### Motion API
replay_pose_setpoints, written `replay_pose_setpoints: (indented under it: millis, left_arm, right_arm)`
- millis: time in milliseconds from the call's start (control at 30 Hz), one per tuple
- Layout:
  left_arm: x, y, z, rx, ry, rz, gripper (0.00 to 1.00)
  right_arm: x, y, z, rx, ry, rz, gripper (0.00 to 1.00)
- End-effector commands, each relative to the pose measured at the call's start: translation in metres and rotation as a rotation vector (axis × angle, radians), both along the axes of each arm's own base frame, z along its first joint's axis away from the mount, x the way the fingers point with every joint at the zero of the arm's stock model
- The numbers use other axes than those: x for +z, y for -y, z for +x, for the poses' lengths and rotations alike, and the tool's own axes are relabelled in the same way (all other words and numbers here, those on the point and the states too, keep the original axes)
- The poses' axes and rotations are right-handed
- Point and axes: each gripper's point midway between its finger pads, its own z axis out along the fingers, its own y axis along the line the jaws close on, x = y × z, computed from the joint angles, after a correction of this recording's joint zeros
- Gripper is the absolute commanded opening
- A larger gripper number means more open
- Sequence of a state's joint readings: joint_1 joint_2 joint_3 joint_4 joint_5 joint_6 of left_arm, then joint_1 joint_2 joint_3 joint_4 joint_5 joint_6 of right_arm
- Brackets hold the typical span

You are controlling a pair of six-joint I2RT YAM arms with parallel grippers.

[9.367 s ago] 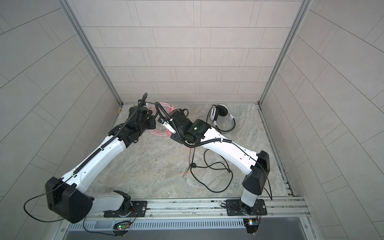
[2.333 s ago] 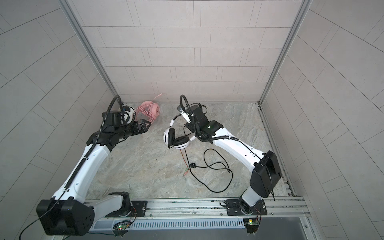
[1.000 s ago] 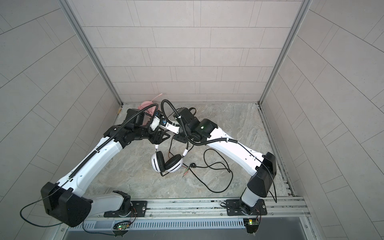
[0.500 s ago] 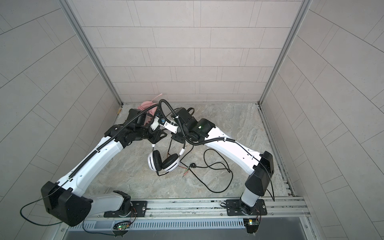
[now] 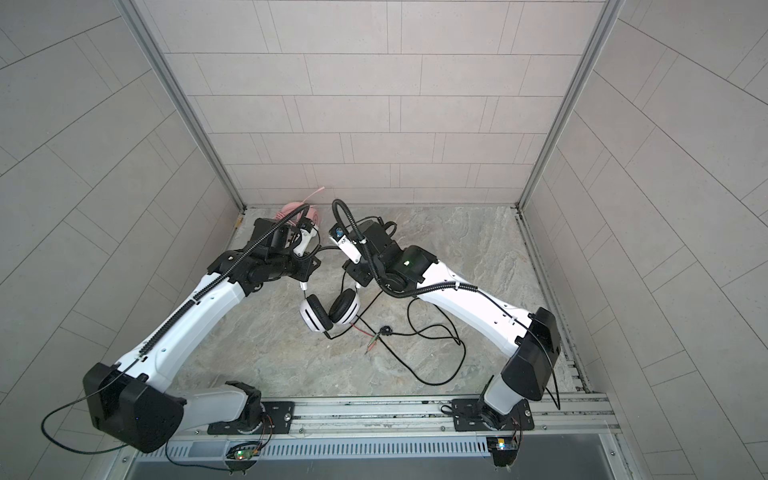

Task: Wrap the headphones
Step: 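Grasp the white headset's headband with the left gripper while the right gripper releases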

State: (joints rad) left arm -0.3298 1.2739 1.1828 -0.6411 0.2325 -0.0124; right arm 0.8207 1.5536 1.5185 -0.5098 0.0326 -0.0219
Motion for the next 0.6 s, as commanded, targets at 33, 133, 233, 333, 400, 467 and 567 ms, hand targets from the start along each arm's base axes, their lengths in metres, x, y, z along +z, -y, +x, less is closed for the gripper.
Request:
replay_pose_setpoints:
  millis: [33,133,233,333,400,467,567]
  left_arm:
    - [0.021,-0.004,0.01,0.11,0.075,-0.113,0.0]
    - [0.019,0.001,0.013,0.128,0.078,-0.167,0.0]
    - [0.017,0.003,0.015,0.15,0.071,-0.205,0.0]
    - [0.02,0.007,0.015,0.15,0.085,-0.251,0.0]
    - [0.024,0.006,0.014,0.158,0.105,-0.27,0.0]
    - [0.026,0.004,0.013,0.18,0.13,-0.296,0.0]
    - [0.03,0.002,0.011,0.207,0.165,-0.338,0.0]
  right_arm:
    - [0.016,0.021,0.02,-0.199,-0.05,0.349,0.54]
    - [0.012,0.015,0.016,-0.205,-0.088,0.483,0.54]
    - [-0.001,0.008,0.02,-0.224,-0.14,0.521,0.54]
    - [-0.014,0.007,0.026,-0.249,-0.16,0.5,0.53]
    - [-0.024,0.008,0.031,-0.284,-0.174,0.495,0.53]
    - [-0.034,0.005,0.033,-0.297,-0.208,0.503,0.52]
    - [-0.049,-0.002,0.035,-0.305,-0.256,0.507,0.51]
